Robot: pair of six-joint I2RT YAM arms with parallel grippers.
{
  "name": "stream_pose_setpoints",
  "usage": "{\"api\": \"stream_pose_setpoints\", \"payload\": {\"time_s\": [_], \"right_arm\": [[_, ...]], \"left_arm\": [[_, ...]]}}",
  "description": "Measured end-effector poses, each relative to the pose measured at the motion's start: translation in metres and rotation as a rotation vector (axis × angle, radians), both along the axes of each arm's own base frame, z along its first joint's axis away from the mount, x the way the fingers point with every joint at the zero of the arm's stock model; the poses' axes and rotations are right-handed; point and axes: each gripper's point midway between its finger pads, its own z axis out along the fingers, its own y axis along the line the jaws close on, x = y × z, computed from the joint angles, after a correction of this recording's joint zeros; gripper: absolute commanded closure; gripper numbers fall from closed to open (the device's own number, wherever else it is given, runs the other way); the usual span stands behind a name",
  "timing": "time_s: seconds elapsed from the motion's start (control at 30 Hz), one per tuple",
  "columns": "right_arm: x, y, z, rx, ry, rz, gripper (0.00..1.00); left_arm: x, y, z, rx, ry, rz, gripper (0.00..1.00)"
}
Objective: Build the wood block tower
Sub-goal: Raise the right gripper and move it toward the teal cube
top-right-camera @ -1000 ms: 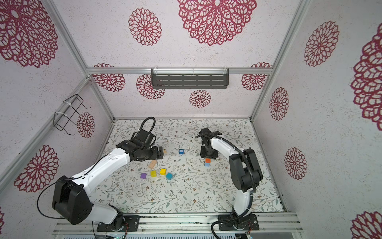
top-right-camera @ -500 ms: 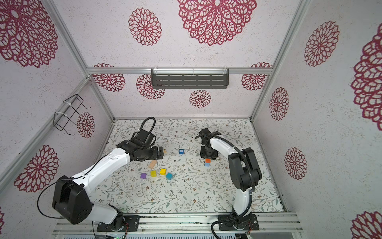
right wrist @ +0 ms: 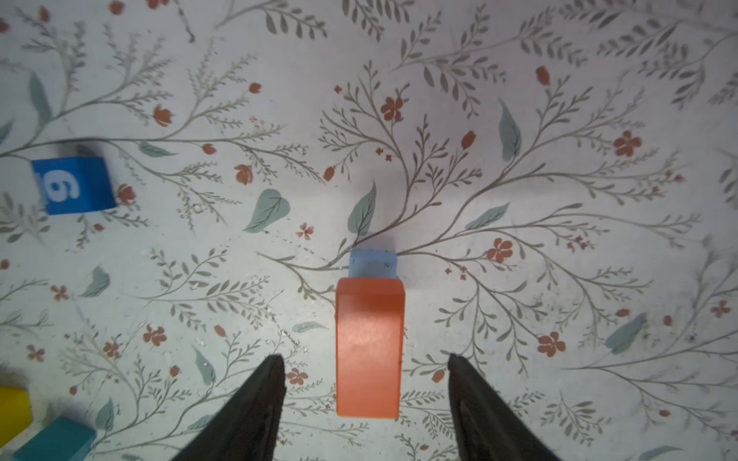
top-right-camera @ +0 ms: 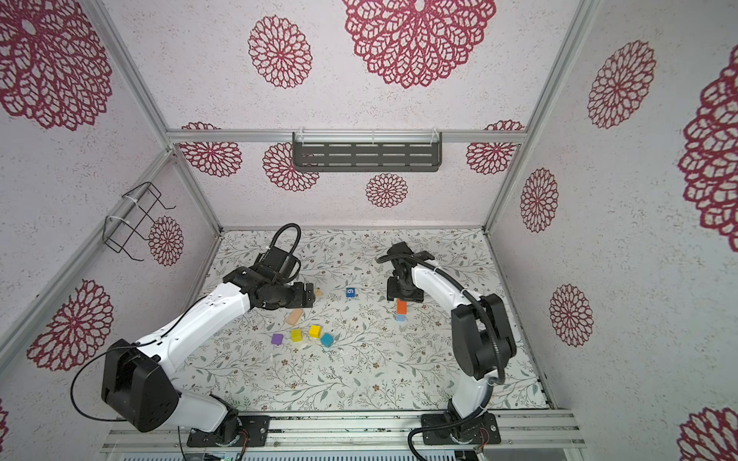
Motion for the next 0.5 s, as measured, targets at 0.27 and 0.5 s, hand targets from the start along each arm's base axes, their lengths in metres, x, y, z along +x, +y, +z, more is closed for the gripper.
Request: {"api": "stream_pose_setpoints", "payload": {"time_s": [0.27, 0.5], "right_arm": [[-0.02, -0.022, 0.046, 0.052, -0.14, 0.008, 0.28], [-0.037, -0.026, 0.052, 0.1, -0.161, 0.022, 0.3]], "left_arm": [[-0.019, -0.002, -0.008, 0.035, 0.062, -0.031, 0.24], [-0.031, -0.01, -0.027, 0.107, 0.115, -0.034, 0.05]]}}
